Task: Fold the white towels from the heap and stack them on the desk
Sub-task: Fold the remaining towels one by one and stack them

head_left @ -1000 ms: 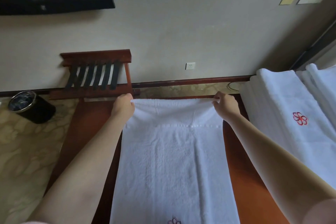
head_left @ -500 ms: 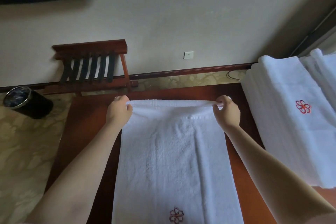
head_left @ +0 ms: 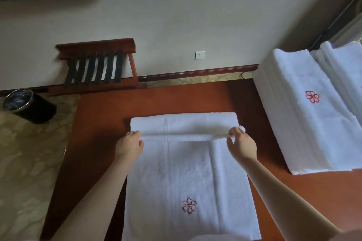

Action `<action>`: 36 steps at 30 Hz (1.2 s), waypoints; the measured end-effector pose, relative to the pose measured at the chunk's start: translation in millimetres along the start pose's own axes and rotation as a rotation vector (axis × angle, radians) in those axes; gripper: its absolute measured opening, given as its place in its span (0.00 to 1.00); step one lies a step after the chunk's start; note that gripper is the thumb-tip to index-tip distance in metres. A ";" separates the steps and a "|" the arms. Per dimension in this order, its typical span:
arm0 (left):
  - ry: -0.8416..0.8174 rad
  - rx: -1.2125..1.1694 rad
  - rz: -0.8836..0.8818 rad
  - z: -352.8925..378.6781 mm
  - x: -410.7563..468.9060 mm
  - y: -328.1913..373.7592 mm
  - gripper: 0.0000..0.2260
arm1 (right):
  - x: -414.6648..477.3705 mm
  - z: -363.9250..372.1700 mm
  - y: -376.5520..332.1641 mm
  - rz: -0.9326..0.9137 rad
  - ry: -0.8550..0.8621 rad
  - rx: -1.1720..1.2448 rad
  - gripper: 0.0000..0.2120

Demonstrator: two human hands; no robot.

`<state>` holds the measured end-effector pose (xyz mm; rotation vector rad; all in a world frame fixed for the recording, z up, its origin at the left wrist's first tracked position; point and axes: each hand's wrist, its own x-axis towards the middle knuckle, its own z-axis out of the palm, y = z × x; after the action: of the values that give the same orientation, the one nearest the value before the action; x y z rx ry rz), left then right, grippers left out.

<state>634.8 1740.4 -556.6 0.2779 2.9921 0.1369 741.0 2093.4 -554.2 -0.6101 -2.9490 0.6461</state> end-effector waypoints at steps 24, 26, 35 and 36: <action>0.034 -0.176 0.338 32.5 44.9 76.6 0.14 | 25.5 65.7 -57.7 -0.414 -0.275 -0.042 0.22; -0.156 -0.119 0.266 51.0 42.8 66.5 0.23 | 25.2 76.3 -51.5 -0.408 -0.371 -0.111 0.26; 0.100 -0.023 0.294 71.0 45.3 75.8 0.22 | 38.6 95.7 -62.4 -0.442 -0.215 -0.002 0.25; 0.120 -0.022 0.299 73.7 46.5 76.0 0.22 | 42.9 99.4 -67.6 -0.447 -0.235 0.005 0.25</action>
<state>613.4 1829.3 -627.3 0.7389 3.0438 0.2241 662.6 2015.1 -617.7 0.1427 -3.1279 0.7121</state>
